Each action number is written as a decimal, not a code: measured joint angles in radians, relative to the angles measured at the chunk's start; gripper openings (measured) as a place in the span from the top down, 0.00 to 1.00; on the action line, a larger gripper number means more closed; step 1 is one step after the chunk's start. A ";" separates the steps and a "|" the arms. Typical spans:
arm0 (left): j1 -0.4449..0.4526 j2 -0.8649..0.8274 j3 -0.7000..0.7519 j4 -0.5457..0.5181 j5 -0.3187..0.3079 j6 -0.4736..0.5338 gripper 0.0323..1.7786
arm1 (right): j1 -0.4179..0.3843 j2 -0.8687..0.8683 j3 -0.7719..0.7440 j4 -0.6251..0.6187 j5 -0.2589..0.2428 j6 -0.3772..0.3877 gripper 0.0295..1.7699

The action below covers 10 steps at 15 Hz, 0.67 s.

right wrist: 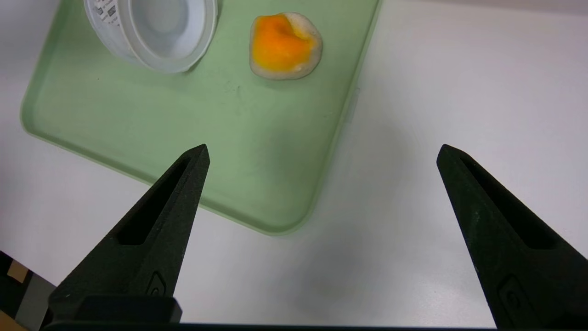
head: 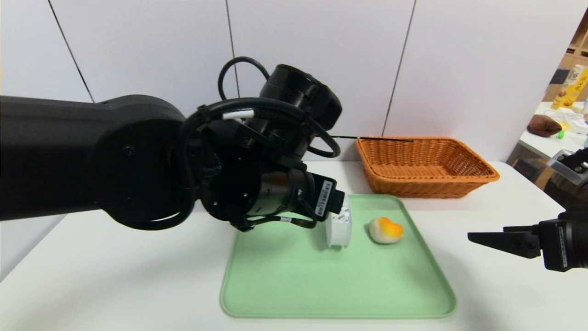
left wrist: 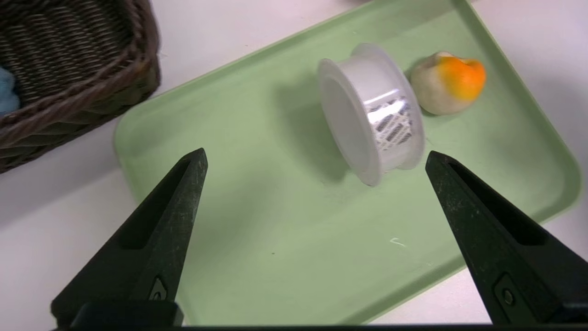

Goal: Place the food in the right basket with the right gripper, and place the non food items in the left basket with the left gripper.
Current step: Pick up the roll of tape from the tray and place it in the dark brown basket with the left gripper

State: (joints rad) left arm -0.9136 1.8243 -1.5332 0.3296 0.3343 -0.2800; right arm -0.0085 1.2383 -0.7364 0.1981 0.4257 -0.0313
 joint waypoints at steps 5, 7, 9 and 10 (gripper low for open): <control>-0.063 0.113 -0.126 0.044 0.068 -0.011 0.05 | -0.019 0.014 -0.001 -0.002 0.000 -0.002 0.03; -0.071 0.142 -0.165 0.081 0.070 -0.047 0.05 | -0.024 0.017 -0.003 -0.001 0.002 -0.002 0.03; -0.077 0.168 -0.208 0.124 0.071 -0.093 0.05 | -0.026 0.019 -0.003 -0.001 0.004 -0.004 0.03; -0.079 0.181 -0.230 0.144 0.073 -0.116 0.05 | -0.026 0.020 -0.004 -0.001 0.004 -0.004 0.03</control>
State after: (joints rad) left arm -0.9930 2.0051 -1.7632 0.4732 0.4068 -0.3957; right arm -0.0349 1.2581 -0.7402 0.1966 0.4300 -0.0349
